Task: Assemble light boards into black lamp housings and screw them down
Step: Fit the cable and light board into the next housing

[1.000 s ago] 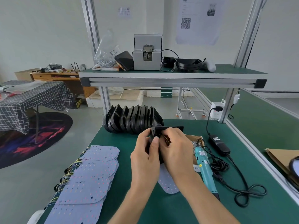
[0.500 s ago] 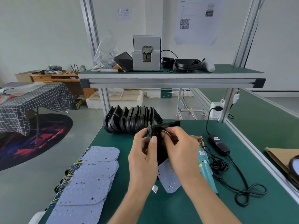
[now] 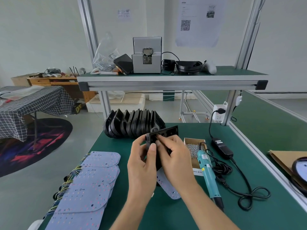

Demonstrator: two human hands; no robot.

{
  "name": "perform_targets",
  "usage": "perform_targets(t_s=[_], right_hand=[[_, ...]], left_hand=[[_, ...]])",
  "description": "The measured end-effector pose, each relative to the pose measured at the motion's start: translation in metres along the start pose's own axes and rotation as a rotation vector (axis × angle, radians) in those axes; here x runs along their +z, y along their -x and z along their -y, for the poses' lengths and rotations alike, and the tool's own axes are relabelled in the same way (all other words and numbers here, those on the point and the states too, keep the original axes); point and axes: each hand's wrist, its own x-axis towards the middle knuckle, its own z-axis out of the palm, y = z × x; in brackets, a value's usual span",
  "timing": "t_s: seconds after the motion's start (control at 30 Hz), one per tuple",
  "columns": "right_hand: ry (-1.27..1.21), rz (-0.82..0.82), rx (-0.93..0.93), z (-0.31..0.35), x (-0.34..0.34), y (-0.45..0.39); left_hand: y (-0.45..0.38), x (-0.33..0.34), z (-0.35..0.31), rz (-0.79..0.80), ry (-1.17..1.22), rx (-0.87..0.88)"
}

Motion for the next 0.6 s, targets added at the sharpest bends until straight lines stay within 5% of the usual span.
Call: perform_targets(t_s=[0.17,0.47,0.6], right_hand=[[0.084,0.173,0.025,-0.012,-0.008,-0.003],[0.026,0.206,0.109,-0.012,-0.007,-0.011],[0.264,0.249,0.049,-0.013,-0.002,-0.007]], left_hand=[[0.0,-0.002,0.005,-0.006,-0.033,-0.017],[-0.005,-0.001,0.009,-0.005,-0.005,0.004],[0.0,0.0,0.011,0.039,-0.034,0.023]])
